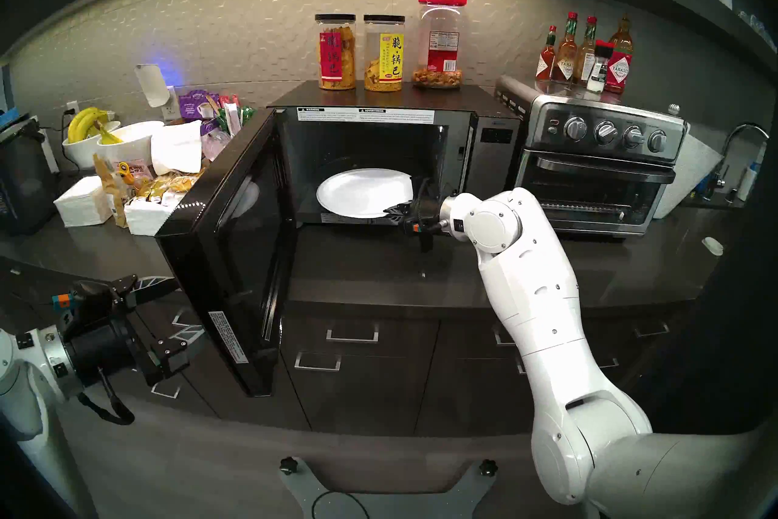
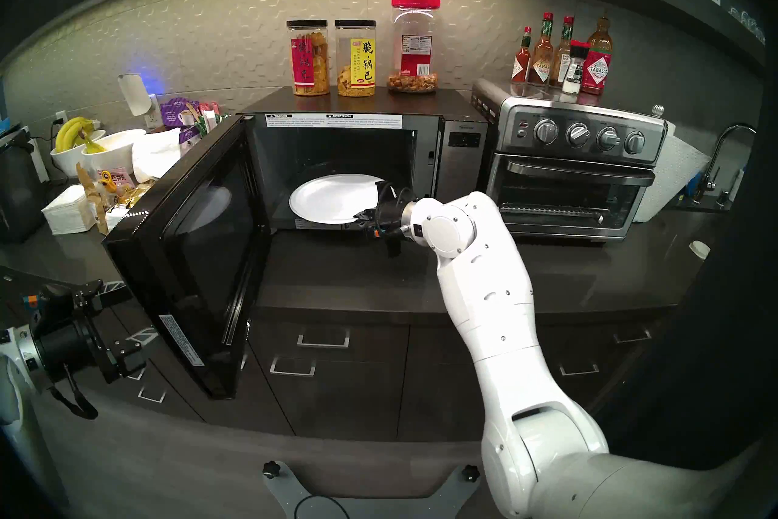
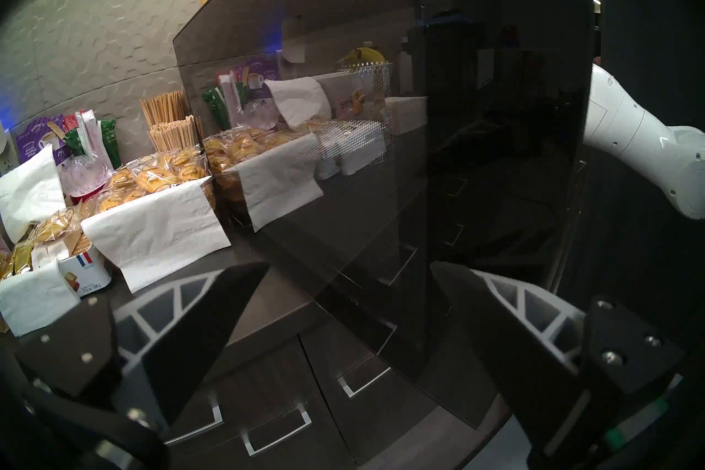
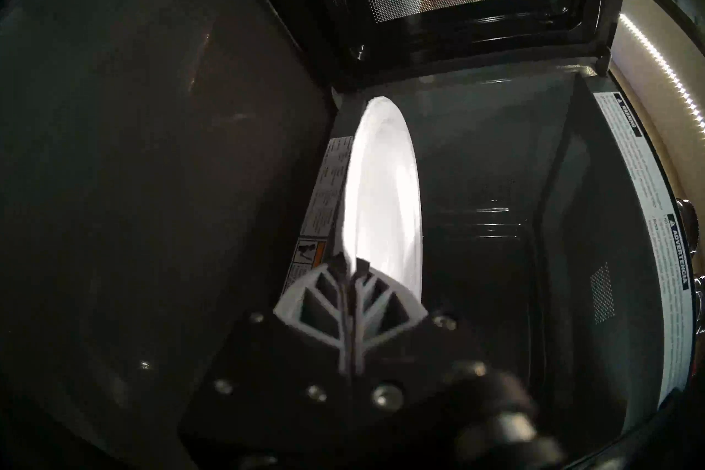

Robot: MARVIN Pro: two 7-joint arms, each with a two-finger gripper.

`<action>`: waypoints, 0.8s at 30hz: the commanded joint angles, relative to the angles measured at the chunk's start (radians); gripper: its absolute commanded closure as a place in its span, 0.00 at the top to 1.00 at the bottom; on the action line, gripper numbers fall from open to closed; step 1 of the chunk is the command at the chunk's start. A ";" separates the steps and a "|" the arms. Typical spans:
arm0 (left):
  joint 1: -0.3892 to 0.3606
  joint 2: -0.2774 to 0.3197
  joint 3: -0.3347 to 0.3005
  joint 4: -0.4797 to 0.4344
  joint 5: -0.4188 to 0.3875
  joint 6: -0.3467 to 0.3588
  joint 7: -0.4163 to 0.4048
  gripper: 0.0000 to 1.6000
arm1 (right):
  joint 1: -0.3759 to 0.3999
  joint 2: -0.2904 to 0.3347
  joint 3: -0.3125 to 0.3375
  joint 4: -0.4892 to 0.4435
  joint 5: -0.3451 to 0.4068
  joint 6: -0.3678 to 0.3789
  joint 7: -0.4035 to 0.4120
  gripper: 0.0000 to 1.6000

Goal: Open the microwave, put the plate inside, and close the door

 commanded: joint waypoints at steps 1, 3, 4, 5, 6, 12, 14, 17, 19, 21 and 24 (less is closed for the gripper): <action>0.002 0.002 0.001 -0.009 -0.004 0.001 -0.006 1.00 | 0.110 -0.033 -0.008 0.034 -0.007 0.008 -0.009 0.00; 0.002 0.002 0.001 -0.009 -0.004 0.001 -0.006 1.00 | 0.123 -0.037 -0.011 0.051 -0.014 0.012 -0.010 0.00; 0.002 0.002 0.001 -0.009 -0.004 0.001 -0.006 1.00 | 0.130 -0.038 -0.011 0.059 -0.017 0.014 -0.011 0.00; 0.002 0.002 0.000 -0.009 -0.004 0.001 -0.006 1.00 | 0.135 -0.040 -0.012 0.068 -0.019 0.014 -0.012 0.00; 0.002 0.002 0.000 -0.009 -0.004 0.001 -0.006 1.00 | 0.142 -0.042 -0.013 0.079 -0.023 0.016 -0.014 0.00; 0.002 0.002 0.000 -0.009 -0.004 0.001 -0.006 1.00 | 0.180 -0.057 -0.015 0.151 -0.043 0.030 -0.031 0.00; 0.002 0.002 0.000 -0.009 -0.004 0.001 -0.006 1.00 | 0.184 -0.058 -0.015 0.158 -0.045 0.030 -0.032 0.00; 0.002 0.002 0.000 -0.009 -0.004 0.001 -0.006 1.00 | 0.197 -0.064 -0.015 0.182 -0.053 0.036 -0.041 0.00; 0.002 0.002 0.000 -0.009 -0.004 0.001 -0.007 1.00 | 0.206 -0.069 -0.015 0.201 -0.058 0.039 -0.048 0.00; 0.002 0.002 0.000 -0.009 -0.004 0.001 -0.007 1.00 | 0.213 -0.073 -0.015 0.217 -0.062 0.043 -0.053 0.00; 0.002 0.002 0.000 -0.009 -0.004 0.001 -0.007 1.00 | 0.226 -0.078 -0.014 0.241 -0.066 0.048 -0.059 0.00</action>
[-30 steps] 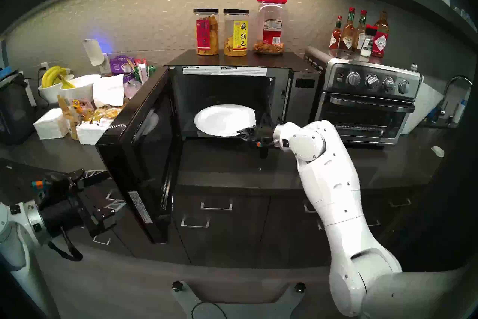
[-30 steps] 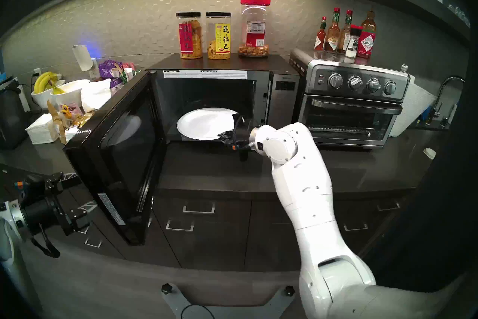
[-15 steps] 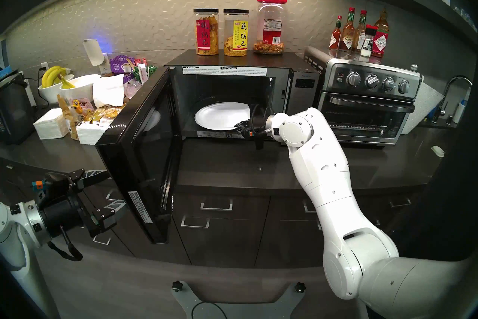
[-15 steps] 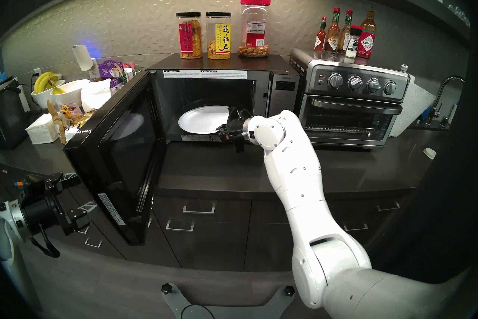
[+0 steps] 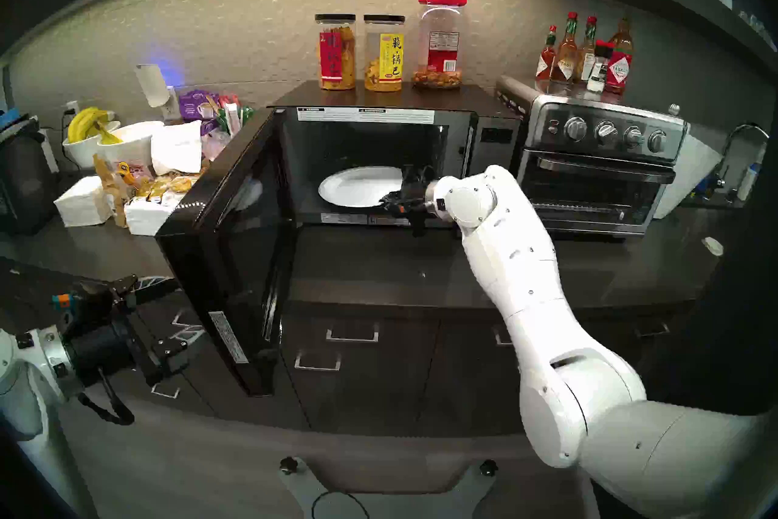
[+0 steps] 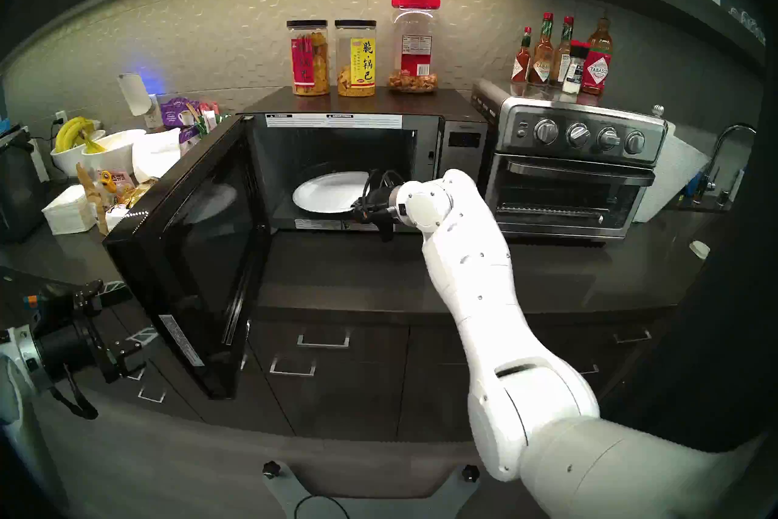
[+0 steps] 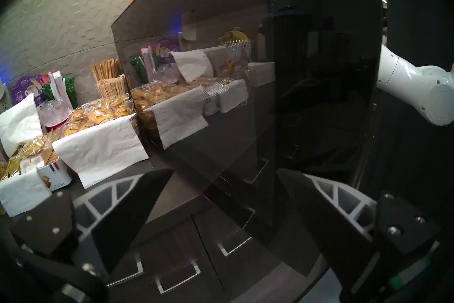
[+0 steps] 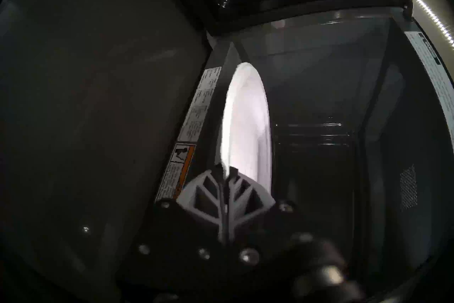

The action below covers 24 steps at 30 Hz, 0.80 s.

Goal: Open the microwave, put the plate inside, and close the door

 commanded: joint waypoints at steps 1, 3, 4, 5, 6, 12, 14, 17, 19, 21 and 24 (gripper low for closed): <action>0.002 0.002 0.000 -0.009 -0.004 0.001 -0.007 1.00 | 0.073 -0.030 0.005 0.024 0.004 0.008 -0.028 0.00; 0.002 0.002 0.000 -0.009 -0.004 0.001 -0.006 1.00 | 0.083 -0.034 0.005 0.042 0.000 0.013 -0.036 0.00; 0.002 0.002 0.000 -0.009 -0.004 0.001 -0.006 1.00 | 0.093 -0.038 0.005 0.062 -0.004 0.018 -0.045 0.00; 0.002 0.002 0.000 -0.009 -0.004 0.001 -0.006 1.00 | 0.093 -0.038 0.005 0.062 -0.004 0.018 -0.045 0.00; 0.002 0.002 0.000 -0.009 -0.004 0.001 -0.006 1.00 | 0.098 -0.040 0.005 0.071 -0.005 0.020 -0.049 0.00; 0.002 0.002 0.000 -0.009 -0.004 0.001 -0.006 1.00 | 0.128 -0.051 0.003 0.125 -0.017 0.037 -0.071 0.00; 0.002 0.002 0.000 -0.009 -0.004 0.001 -0.006 1.00 | 0.139 -0.053 0.001 0.144 -0.025 0.042 -0.082 0.00; 0.002 0.002 0.000 -0.009 -0.004 0.001 -0.006 1.00 | 0.152 -0.055 -0.003 0.170 -0.037 0.046 -0.100 0.00; 0.002 0.002 0.000 -0.009 -0.004 0.001 -0.006 1.00 | 0.160 -0.057 -0.004 0.186 -0.046 0.050 -0.112 0.00; 0.002 0.002 0.000 -0.009 -0.004 0.001 -0.006 1.00 | 0.168 -0.059 -0.005 0.202 -0.053 0.053 -0.121 0.00; 0.002 0.002 0.000 -0.009 -0.004 0.001 -0.006 1.00 | 0.177 -0.064 -0.005 0.222 -0.064 0.059 -0.132 0.00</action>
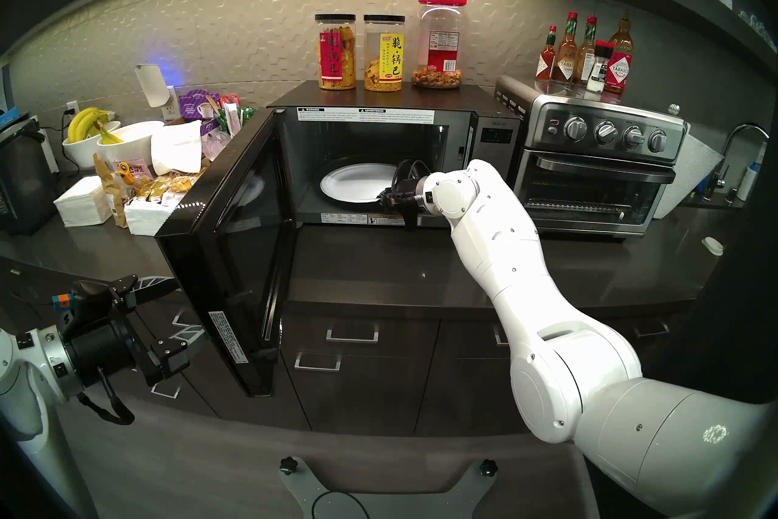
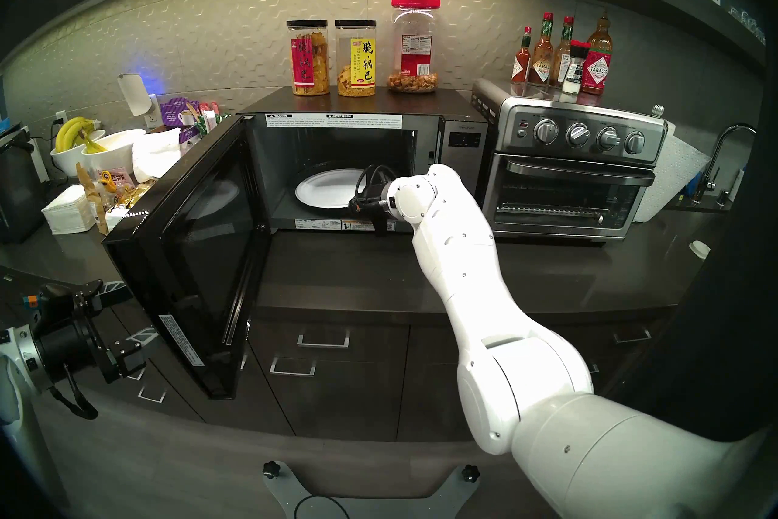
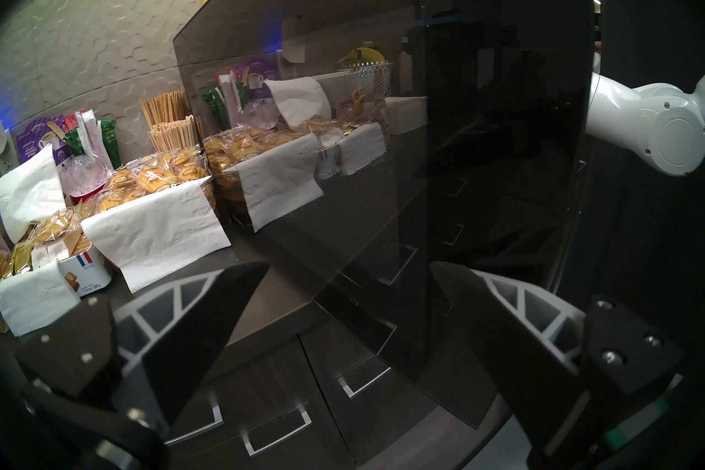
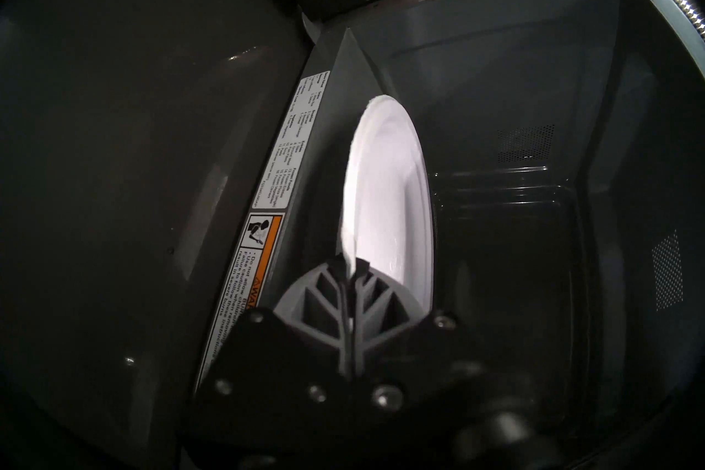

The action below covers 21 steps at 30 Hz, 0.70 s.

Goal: Open the microwave, put the plate inside, and close the door

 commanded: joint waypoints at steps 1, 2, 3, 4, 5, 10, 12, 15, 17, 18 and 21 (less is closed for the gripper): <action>0.002 0.002 0.000 -0.009 -0.004 0.001 -0.006 1.00 | 0.069 -0.024 -0.004 0.017 -0.012 0.010 -0.044 0.00; 0.002 0.002 0.000 -0.009 -0.004 0.001 -0.006 1.00 | 0.071 -0.025 -0.004 0.021 -0.015 0.011 -0.047 0.00; 0.002 0.002 0.000 -0.009 -0.004 0.001 -0.006 1.00 | 0.073 -0.027 -0.003 0.025 -0.017 0.014 -0.050 0.00; 0.002 0.002 0.000 -0.009 -0.004 0.001 -0.006 1.00 | 0.074 -0.028 -0.002 0.028 -0.019 0.014 -0.052 0.00; 0.002 0.002 0.000 -0.009 -0.004 0.001 -0.006 1.00 | 0.075 -0.029 -0.002 0.029 -0.021 0.016 -0.055 0.00; 0.002 0.002 0.000 -0.009 -0.004 0.001 -0.007 1.00 | 0.082 -0.035 0.003 0.038 -0.029 0.027 -0.061 0.00; 0.002 0.002 0.000 -0.009 -0.004 0.001 -0.007 1.00 | 0.084 -0.036 0.005 0.037 -0.029 0.032 -0.052 0.00; 0.002 0.002 0.000 -0.009 -0.004 0.001 -0.007 1.00 | 0.082 -0.037 0.006 0.029 -0.032 0.036 -0.044 0.00; 0.002 0.002 0.000 -0.009 -0.004 0.001 -0.007 1.00 | 0.079 -0.036 0.006 0.023 -0.034 0.039 -0.039 0.00; 0.002 0.002 0.000 -0.009 -0.004 0.001 -0.007 1.00 | 0.078 -0.036 0.006 0.020 -0.034 0.040 -0.037 0.00; 0.002 0.002 0.000 -0.009 -0.004 0.001 -0.007 1.00 | 0.073 -0.035 0.006 0.014 -0.036 0.042 -0.034 0.00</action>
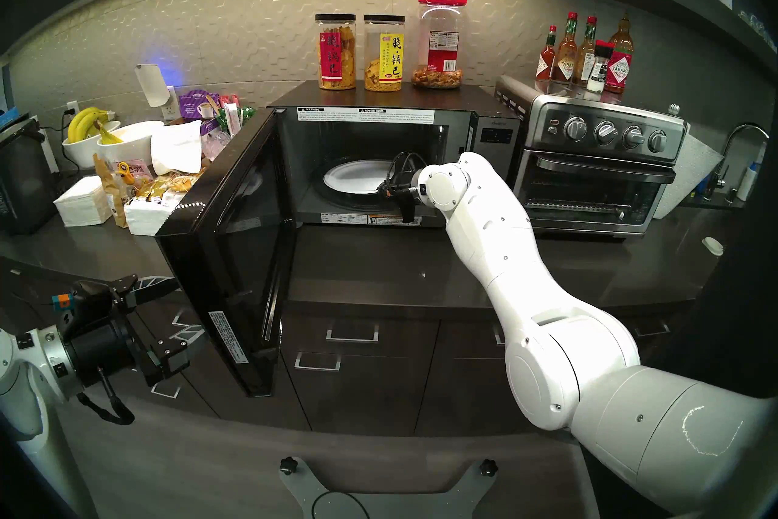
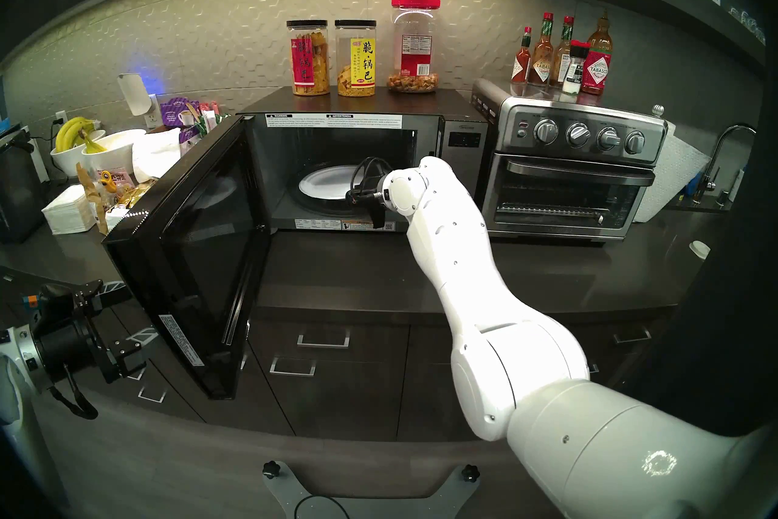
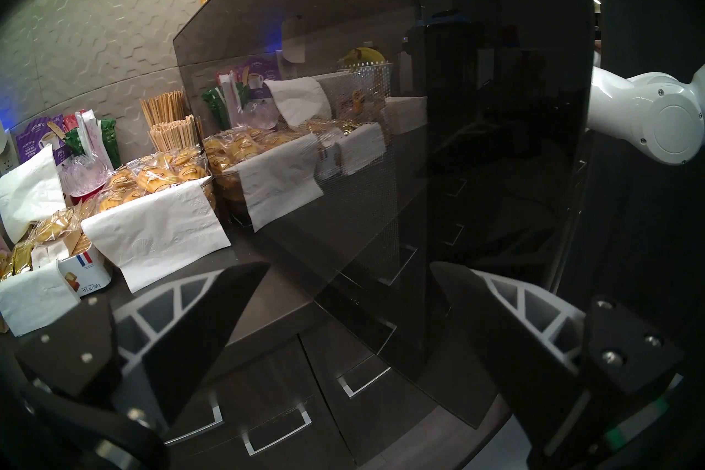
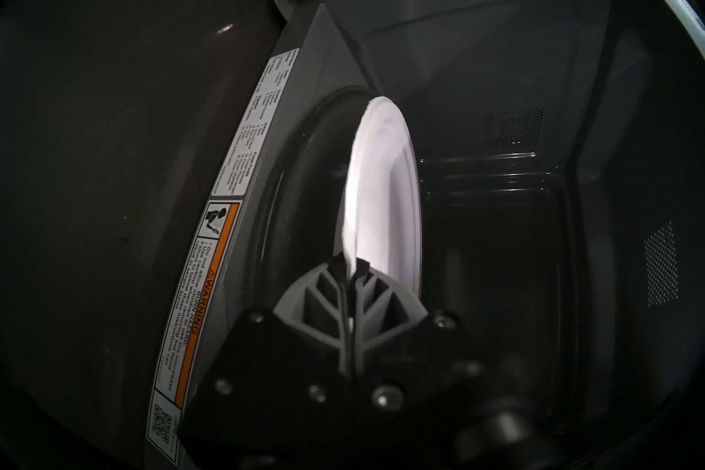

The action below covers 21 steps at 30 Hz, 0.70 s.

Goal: Open the microwave, put the plate inside, and close the door

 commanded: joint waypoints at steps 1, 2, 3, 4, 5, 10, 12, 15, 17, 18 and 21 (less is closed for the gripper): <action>0.002 0.002 0.000 -0.009 -0.004 0.001 -0.007 1.00 | 0.026 -0.011 0.000 -0.038 0.004 0.003 0.005 0.11; 0.002 0.002 0.000 -0.009 -0.004 0.001 -0.007 1.00 | 0.025 -0.011 0.000 -0.039 0.003 0.003 0.006 0.04; 0.002 0.002 0.000 -0.009 -0.004 0.001 -0.007 1.00 | 0.024 -0.010 0.000 -0.040 0.003 0.003 0.008 0.00; 0.002 0.002 0.000 -0.009 -0.004 0.001 -0.007 1.00 | 0.023 -0.009 -0.001 -0.042 0.003 0.003 0.009 0.00; 0.002 0.002 0.000 -0.009 -0.004 0.001 -0.007 1.00 | 0.022 -0.009 -0.001 -0.043 0.003 0.003 0.010 0.00; 0.002 0.002 0.000 -0.009 -0.004 0.001 -0.007 1.00 | 0.017 -0.009 0.000 -0.048 0.003 0.005 0.012 0.07; 0.002 0.002 0.000 -0.009 -0.004 0.001 -0.007 1.00 | 0.016 -0.008 0.000 -0.049 0.003 0.006 0.013 0.18; 0.002 0.002 0.000 -0.009 -0.004 0.001 -0.007 1.00 | 0.015 -0.008 0.000 -0.051 0.005 0.007 0.018 0.25; 0.002 0.002 0.000 -0.009 -0.004 0.001 -0.007 1.00 | 0.014 -0.007 0.001 -0.053 0.006 0.007 0.021 0.29; 0.002 0.002 0.000 -0.009 -0.004 0.001 -0.007 1.00 | 0.013 -0.007 0.001 -0.054 0.006 0.007 0.022 0.33; 0.002 0.002 0.000 -0.009 -0.005 0.001 -0.007 1.00 | 0.010 -0.005 0.002 -0.056 0.006 0.006 0.027 0.38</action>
